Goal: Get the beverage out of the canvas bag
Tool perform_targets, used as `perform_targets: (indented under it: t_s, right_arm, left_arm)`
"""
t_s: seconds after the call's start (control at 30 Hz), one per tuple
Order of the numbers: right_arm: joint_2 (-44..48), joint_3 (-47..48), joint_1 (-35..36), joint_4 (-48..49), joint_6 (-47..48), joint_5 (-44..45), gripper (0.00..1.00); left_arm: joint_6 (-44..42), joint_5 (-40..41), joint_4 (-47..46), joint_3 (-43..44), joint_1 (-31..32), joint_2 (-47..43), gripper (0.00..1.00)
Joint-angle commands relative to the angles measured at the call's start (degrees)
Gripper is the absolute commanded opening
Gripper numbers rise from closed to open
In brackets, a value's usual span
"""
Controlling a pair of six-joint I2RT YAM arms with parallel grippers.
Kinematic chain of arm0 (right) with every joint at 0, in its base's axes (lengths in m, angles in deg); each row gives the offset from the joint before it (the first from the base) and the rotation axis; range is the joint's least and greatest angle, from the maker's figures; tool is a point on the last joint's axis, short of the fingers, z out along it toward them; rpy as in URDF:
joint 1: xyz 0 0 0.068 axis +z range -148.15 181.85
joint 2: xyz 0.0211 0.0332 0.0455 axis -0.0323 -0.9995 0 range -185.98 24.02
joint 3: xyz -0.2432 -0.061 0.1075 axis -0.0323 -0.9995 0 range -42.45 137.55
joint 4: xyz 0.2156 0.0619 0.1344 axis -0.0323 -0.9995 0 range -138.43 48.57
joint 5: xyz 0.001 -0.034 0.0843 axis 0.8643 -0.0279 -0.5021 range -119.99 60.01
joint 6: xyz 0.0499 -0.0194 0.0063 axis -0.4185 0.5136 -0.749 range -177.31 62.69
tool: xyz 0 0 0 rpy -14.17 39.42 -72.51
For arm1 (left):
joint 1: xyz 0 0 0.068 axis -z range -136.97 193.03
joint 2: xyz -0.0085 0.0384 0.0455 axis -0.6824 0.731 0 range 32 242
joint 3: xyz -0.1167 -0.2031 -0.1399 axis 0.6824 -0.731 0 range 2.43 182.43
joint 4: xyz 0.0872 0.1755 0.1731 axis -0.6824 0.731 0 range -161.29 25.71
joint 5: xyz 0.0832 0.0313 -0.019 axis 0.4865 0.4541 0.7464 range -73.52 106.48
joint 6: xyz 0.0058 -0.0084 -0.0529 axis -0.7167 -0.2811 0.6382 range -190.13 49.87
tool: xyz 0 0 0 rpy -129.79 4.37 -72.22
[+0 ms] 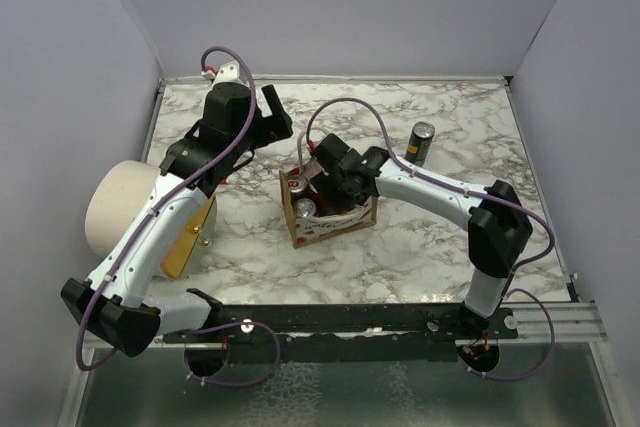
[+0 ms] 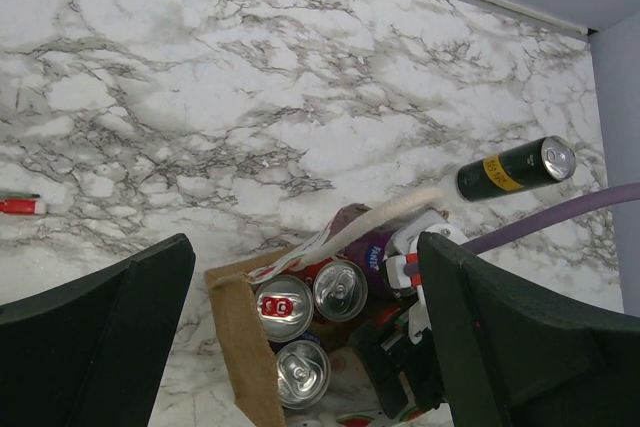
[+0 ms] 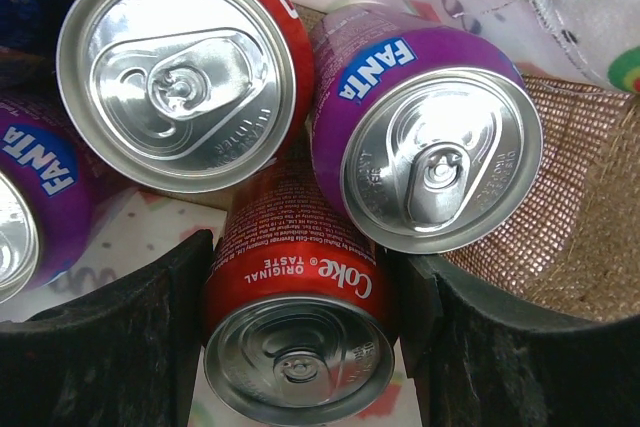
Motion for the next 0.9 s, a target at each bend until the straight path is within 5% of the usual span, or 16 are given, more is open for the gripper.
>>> perform_targets:
  t_s: [0.0,0.47,0.87]
  right_arm:
    - [5.6,5.3,-0.1,0.3,-0.9,0.6,0.18]
    - [3.8,10.1,-0.1,-0.9,-0.9,-1.9,0.03]
    - [9.9,15.1,-0.1,-3.3,0.0,0.3,0.02]
  left_arm:
    - [-1.7,-1.8,-1.7,2.9,-0.6,1.0,0.97]
    - [-0.2,-2.2,-2.3,0.5,-0.8,-0.3,0.96]
    - [2.3,0.2,-1.8,-1.4,-1.2,-2.5,0.96]
